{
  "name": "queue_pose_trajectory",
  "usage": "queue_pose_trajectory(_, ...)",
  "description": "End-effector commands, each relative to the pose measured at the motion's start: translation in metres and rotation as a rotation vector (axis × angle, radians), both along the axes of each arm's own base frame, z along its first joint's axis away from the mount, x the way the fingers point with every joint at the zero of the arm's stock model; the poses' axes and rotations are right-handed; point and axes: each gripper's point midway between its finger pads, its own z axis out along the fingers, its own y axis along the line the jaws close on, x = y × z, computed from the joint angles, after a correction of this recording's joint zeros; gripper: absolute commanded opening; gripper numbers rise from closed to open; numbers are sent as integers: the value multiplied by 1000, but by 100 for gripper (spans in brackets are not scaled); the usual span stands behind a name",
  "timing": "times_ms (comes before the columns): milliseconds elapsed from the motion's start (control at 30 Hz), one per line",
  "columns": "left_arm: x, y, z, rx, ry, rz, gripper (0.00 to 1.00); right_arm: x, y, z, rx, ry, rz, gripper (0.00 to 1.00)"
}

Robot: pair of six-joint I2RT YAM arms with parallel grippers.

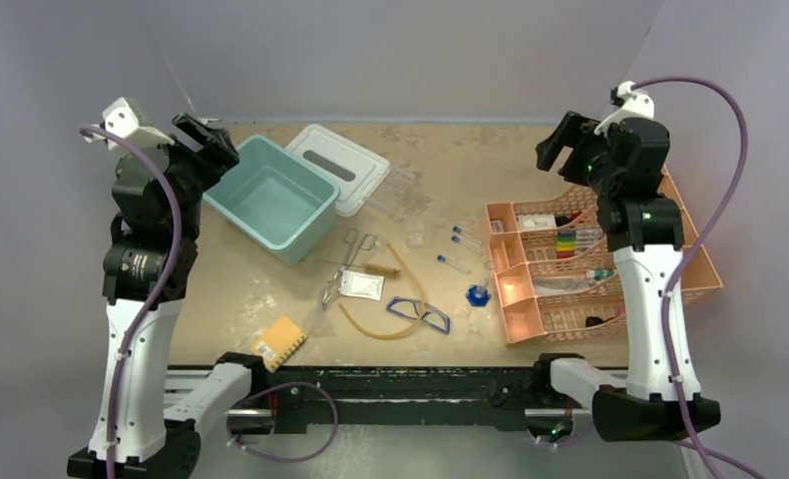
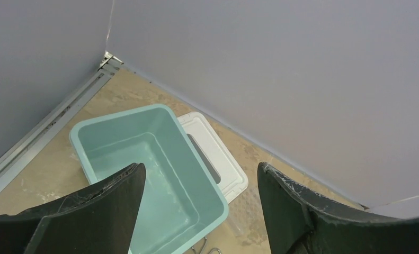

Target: Organize the chemistry lab equipment

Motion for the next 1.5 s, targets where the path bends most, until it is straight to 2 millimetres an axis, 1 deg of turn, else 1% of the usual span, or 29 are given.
queue_pose_trajectory(0, -3, -12, 19, -1, -108, -72, 77, -1, 15, -1, -4, 10, 107, 85)
queue_pose_trajectory(100, -11, -32, 42, -46, -231, -188, 77, 1, 31, 1, 28, 3, 192, 83)
queue_pose_trajectory(133, -14, -38, 46, -43, -261, -225, 82, 2, 35, 1, 38, 1, 220, 83)
queue_pose_trajectory(167, -16, -46, 46, -39, -277, -267, 84, 4, 38, 1, 46, 3, 236, 83)
queue_pose_trajectory(233, -19, -61, 47, -28, -297, -356, 86, 4, 58, -3, 58, 15, 296, 82)
queue_pose_trajectory(267, -19, -72, 46, -26, -303, -419, 86, 4, 67, -6, 63, 23, 319, 82)
queue_pose_trajectory(333, -20, -91, 43, -36, -318, -527, 86, 6, 90, -14, 78, 46, 368, 81)
queue_pose_trajectory(400, -19, -105, 38, -63, -324, -606, 86, 7, 115, -24, 97, 69, 412, 80)
queue_pose_trajectory(500, -15, -117, 28, -103, -309, -672, 87, 8, 151, -46, 107, 116, 449, 77)
queue_pose_trajectory(567, -12, -122, 20, -121, -292, -693, 87, 7, 173, -63, 106, 155, 466, 75)
queue_pose_trajectory(633, -9, -122, 11, -134, -273, -686, 87, 8, 190, -86, 97, 213, 454, 72)
queue_pose_trajectory(700, -5, -121, 0, -140, -247, -676, 87, 5, 209, -109, 72, 260, 468, 69)
queue_pose_trajectory(800, -2, -119, -14, -139, -203, -659, 87, -4, 231, -147, -25, 333, 483, 64)
queue_pose_trajectory(933, 2, -115, -31, -116, -146, -630, 87, -24, 248, -198, -146, 459, 509, 57)
queue_pose_trajectory(1033, 4, -112, -40, -102, -117, -611, 87, -38, 254, -227, -198, 532, 537, 53)
queue_pose_trajectory(1200, 9, -110, -49, -96, -88, -595, 86, -67, 248, -269, -267, 679, 572, 56)
queue_pose_trajectory(1267, 11, -109, -52, -98, -79, -590, 86, -74, 243, -285, -283, 729, 565, 56)
queue_pose_trajectory(1333, 13, -110, -55, -98, -72, -591, 86, -79, 243, -299, -289, 762, 565, 53)
queue_pose_trajectory(1467, 16, -111, -60, -103, -59, -589, 86, -82, 248, -318, -285, 796, 565, 44)
